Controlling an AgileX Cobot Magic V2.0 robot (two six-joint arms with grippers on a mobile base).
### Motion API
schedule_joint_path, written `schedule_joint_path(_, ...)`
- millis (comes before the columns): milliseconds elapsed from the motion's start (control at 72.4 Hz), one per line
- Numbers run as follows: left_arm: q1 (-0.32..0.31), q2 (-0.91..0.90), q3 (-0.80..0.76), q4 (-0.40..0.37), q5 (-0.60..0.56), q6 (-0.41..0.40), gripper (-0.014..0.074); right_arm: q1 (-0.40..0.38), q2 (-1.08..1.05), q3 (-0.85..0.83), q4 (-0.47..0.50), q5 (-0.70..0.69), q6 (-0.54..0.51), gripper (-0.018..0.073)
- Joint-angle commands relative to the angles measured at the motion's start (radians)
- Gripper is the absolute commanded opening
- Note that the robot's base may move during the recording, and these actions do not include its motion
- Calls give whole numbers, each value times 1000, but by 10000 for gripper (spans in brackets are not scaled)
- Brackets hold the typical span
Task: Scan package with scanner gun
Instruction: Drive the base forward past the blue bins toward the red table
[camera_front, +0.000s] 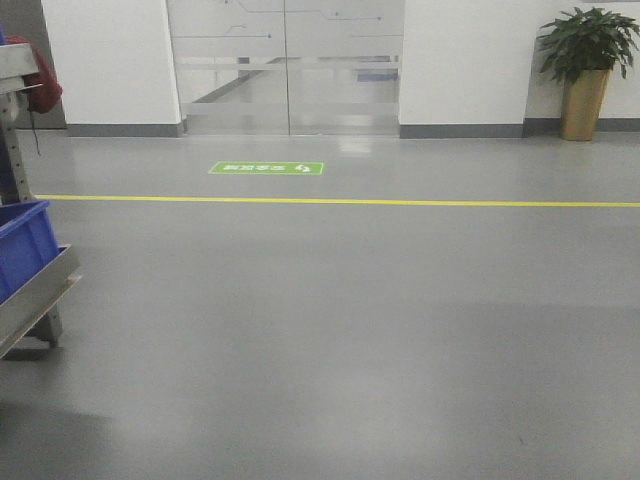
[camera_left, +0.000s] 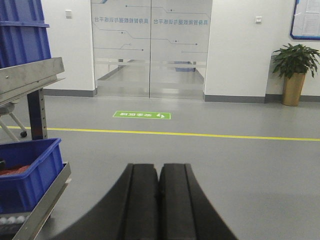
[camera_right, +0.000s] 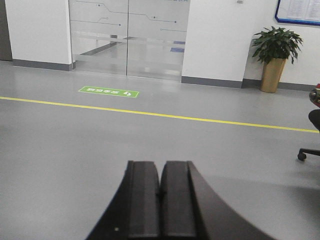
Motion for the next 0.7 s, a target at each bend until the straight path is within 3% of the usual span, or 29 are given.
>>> schedule_joint_path(0,1,-4,-1,5,-19,0,-111,-1,-2,0,2,-21,0,-162)
schedule_joint_path(691,1,-4,-1,5,-19,0,-111,-1,-2,0,2,-21,0,-162)
